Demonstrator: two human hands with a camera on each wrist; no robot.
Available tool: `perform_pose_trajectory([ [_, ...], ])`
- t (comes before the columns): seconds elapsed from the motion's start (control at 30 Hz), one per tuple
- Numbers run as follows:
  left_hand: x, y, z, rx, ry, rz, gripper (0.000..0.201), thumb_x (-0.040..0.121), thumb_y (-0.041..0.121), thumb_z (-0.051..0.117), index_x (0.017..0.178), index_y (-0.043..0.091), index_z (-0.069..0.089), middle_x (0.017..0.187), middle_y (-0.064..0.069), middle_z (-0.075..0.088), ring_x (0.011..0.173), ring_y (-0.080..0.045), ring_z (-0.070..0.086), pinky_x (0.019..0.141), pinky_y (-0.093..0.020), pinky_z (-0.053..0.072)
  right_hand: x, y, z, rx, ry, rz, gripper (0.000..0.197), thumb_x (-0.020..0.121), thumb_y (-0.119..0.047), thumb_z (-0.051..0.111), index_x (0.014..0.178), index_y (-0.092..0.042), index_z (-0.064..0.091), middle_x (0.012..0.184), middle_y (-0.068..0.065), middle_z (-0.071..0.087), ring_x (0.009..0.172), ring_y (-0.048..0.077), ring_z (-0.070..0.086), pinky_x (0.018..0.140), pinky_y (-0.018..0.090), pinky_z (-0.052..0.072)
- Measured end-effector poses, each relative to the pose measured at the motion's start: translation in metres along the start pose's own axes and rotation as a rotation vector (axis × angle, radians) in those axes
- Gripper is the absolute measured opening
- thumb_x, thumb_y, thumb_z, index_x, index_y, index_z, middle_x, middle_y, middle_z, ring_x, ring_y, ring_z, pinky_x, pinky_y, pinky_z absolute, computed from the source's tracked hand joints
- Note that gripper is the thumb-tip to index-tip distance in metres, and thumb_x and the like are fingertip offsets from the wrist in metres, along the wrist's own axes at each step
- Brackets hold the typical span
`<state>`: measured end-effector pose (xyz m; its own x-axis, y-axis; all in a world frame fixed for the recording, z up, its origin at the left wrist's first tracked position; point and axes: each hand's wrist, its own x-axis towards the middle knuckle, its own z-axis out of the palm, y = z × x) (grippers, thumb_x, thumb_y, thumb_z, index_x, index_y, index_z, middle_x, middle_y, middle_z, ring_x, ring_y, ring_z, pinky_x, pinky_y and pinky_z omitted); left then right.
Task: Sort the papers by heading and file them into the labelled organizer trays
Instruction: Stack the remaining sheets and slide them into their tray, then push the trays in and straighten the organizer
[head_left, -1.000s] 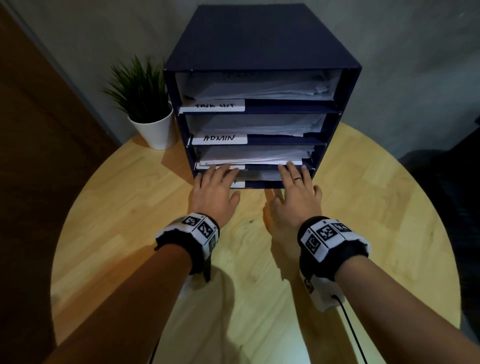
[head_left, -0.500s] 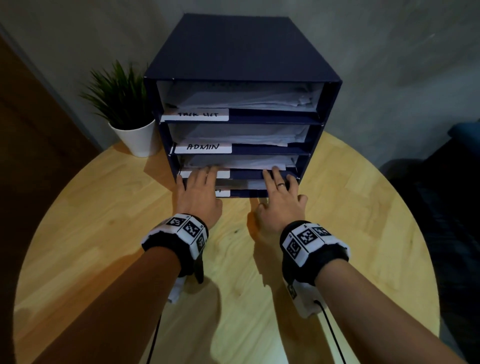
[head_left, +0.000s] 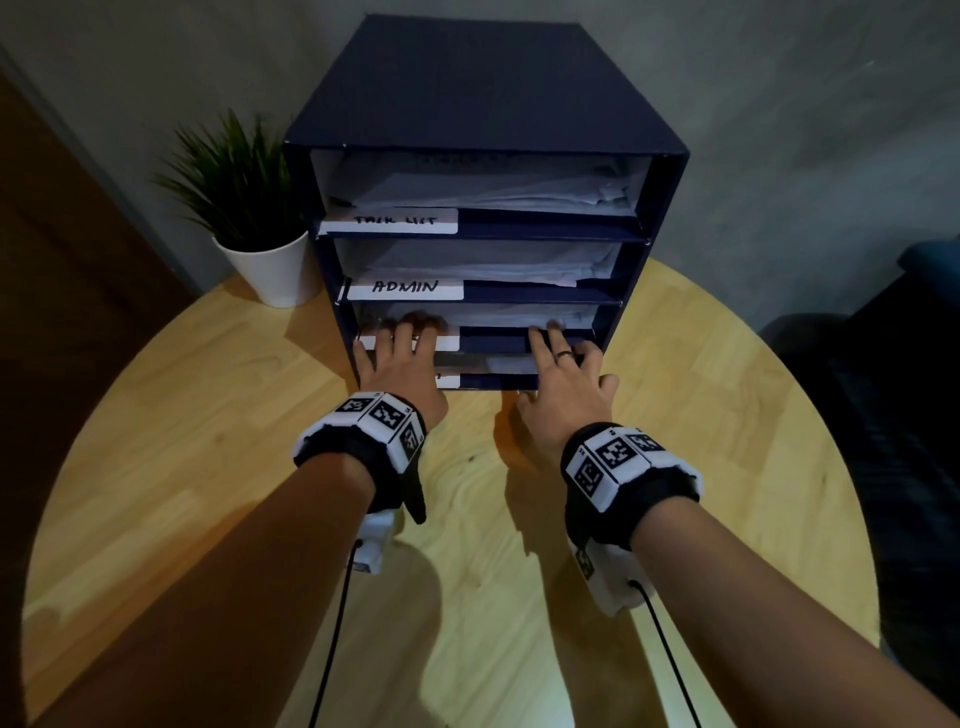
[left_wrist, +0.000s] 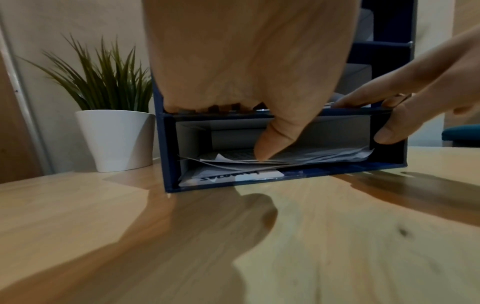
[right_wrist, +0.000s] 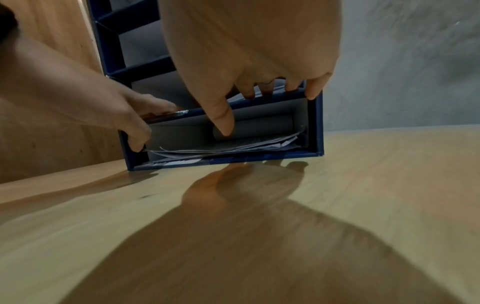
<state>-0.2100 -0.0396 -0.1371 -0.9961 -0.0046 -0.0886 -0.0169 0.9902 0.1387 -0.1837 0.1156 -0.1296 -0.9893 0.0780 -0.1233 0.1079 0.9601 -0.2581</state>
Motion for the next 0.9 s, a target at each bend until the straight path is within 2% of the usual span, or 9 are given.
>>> perform_pose_trajectory([
  [0.2,-0.016,-0.003,-0.002,-0.03,-0.035,0.03,0.079,0.089,0.016,0.048,0.151,0.023,0.001,0.16,0.0,-0.002,0.148,-0.026,-0.008,0.119,-0.049,-0.003,0.002,0.0,-0.011,-0.004,-0.066,0.028,0.072,0.092,-0.035,0.046,0.151,-0.03,0.004,0.161,-0.009,0.0,0.143,0.028,0.008,0.107,0.043,0.025],
  [0.37,-0.043,-0.012,-0.005,-0.024,-0.134,0.063,0.081,0.091,0.018,0.047,0.151,0.024,-0.006,0.16,0.004,-0.015,0.148,-0.023,-0.013,0.119,-0.048,-0.003,-0.014,0.004,-0.018,0.078,-0.18,0.052,0.07,0.096,-0.037,0.04,0.152,-0.03,-0.001,0.16,-0.011,-0.009,0.147,0.028,-0.004,0.113,0.047,0.018],
  [0.47,-0.06,-0.016,-0.016,0.003,-0.169,0.068,0.077,0.093,0.019,0.046,0.151,0.023,-0.005,0.16,0.004,-0.013,0.148,-0.024,-0.013,0.119,-0.048,0.0,-0.03,0.004,-0.027,0.088,-0.248,0.033,0.072,0.096,-0.034,0.042,0.152,-0.029,-0.003,0.16,-0.012,-0.009,0.148,0.025,-0.008,0.115,0.05,0.016],
  [0.57,-0.074,-0.019,-0.038,-0.01,-0.198,0.081,0.074,0.093,0.018,0.044,0.152,0.02,0.0,0.161,0.002,-0.007,0.148,-0.024,-0.01,0.12,-0.046,0.002,-0.047,0.002,-0.043,0.083,-0.294,-0.002,0.073,0.096,-0.028,0.044,0.152,-0.026,-0.003,0.161,-0.009,-0.007,0.149,0.023,-0.006,0.116,0.05,0.016],
  [0.67,-0.093,-0.017,-0.065,-0.059,-0.23,0.103,0.07,0.094,0.015,0.043,0.152,0.016,0.005,0.161,-0.002,0.001,0.149,-0.025,-0.001,0.12,-0.042,0.008,-0.065,-0.002,-0.064,0.083,-0.304,-0.061,0.071,0.097,-0.027,0.045,0.153,-0.019,0.001,0.162,0.0,0.002,0.149,0.023,0.005,0.118,0.043,0.02],
  [0.73,-0.109,-0.015,-0.081,-0.111,-0.273,0.09,0.066,0.095,0.014,0.041,0.152,0.015,0.009,0.16,-0.007,0.01,0.147,-0.027,0.015,0.119,-0.037,0.019,-0.08,-0.007,-0.079,0.134,-0.294,-0.08,0.068,0.097,-0.026,0.046,0.152,-0.014,0.008,0.159,0.009,0.017,0.145,0.025,0.023,0.114,0.035,0.028],
  [0.8,-0.126,-0.013,-0.093,-0.128,-0.31,0.085,0.06,0.097,0.016,0.041,0.151,0.014,0.017,0.158,-0.009,0.02,0.142,-0.027,0.028,0.114,-0.034,0.029,-0.098,-0.012,-0.092,0.172,-0.269,-0.084,0.061,0.098,-0.023,0.045,0.151,-0.013,0.017,0.152,0.013,0.034,0.136,0.028,0.039,0.106,0.034,0.038],
  [0.9,-0.15,-0.012,-0.107,-0.134,-0.333,0.086,0.057,0.098,0.018,0.04,0.151,0.014,0.019,0.157,-0.008,0.024,0.142,-0.024,0.03,0.112,-0.031,0.03,-0.125,-0.015,-0.109,0.165,-0.264,-0.104,0.054,0.099,-0.022,0.043,0.149,-0.013,0.024,0.144,0.016,0.044,0.13,0.031,0.046,0.102,0.036,0.042],
])
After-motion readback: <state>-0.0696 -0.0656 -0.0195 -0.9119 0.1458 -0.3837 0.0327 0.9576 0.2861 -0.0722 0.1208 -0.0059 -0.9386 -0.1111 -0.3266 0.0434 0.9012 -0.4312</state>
